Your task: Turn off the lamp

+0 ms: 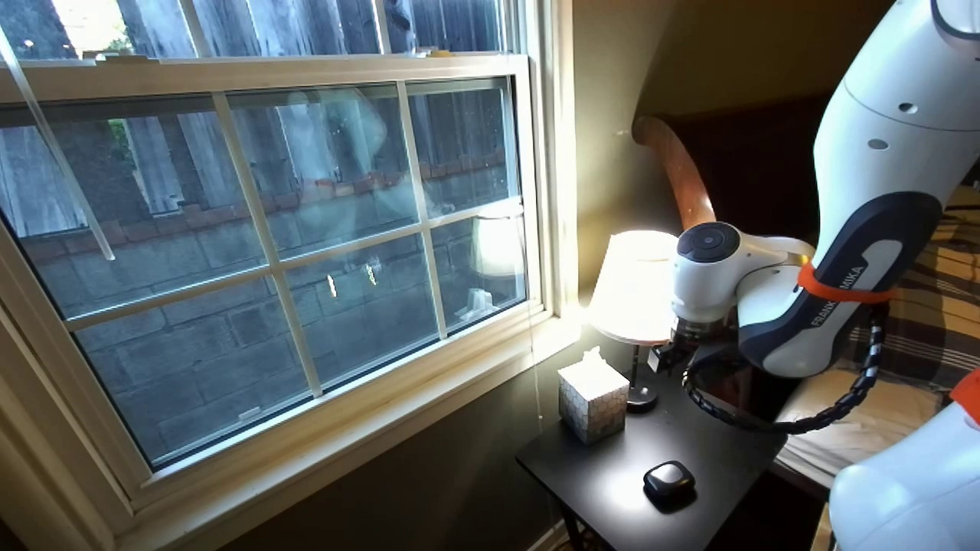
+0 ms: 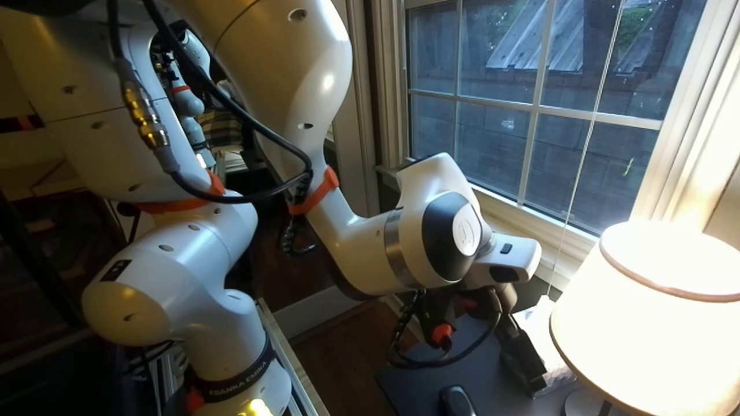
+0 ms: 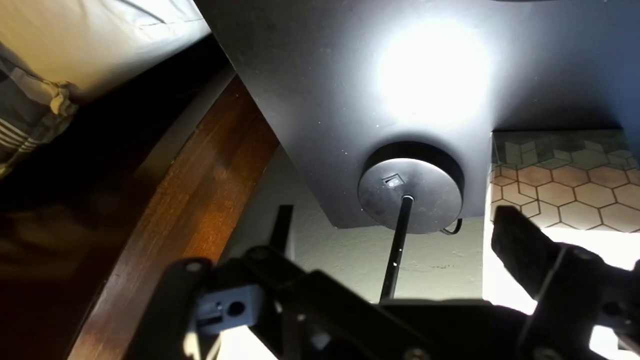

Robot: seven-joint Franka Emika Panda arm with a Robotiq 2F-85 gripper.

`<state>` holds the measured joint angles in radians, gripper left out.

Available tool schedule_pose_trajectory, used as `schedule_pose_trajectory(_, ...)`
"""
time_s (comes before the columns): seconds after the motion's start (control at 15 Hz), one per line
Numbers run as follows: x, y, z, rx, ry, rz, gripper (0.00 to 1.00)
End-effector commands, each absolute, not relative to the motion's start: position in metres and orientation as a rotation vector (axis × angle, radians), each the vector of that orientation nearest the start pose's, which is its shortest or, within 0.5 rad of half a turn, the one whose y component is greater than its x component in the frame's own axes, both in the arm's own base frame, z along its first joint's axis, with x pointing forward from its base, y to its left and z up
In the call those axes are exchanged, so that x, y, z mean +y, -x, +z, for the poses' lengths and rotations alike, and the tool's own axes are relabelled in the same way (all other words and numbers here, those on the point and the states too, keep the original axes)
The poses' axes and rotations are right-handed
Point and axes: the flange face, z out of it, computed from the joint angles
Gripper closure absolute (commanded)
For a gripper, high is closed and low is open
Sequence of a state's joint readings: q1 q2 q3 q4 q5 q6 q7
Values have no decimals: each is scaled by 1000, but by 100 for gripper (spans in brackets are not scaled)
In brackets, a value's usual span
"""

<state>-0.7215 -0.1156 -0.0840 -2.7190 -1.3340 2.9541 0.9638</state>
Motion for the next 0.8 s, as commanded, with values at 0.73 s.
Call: schedule_pose_trajectory(0.73,-311,-318,194,799,3296,-570,0)
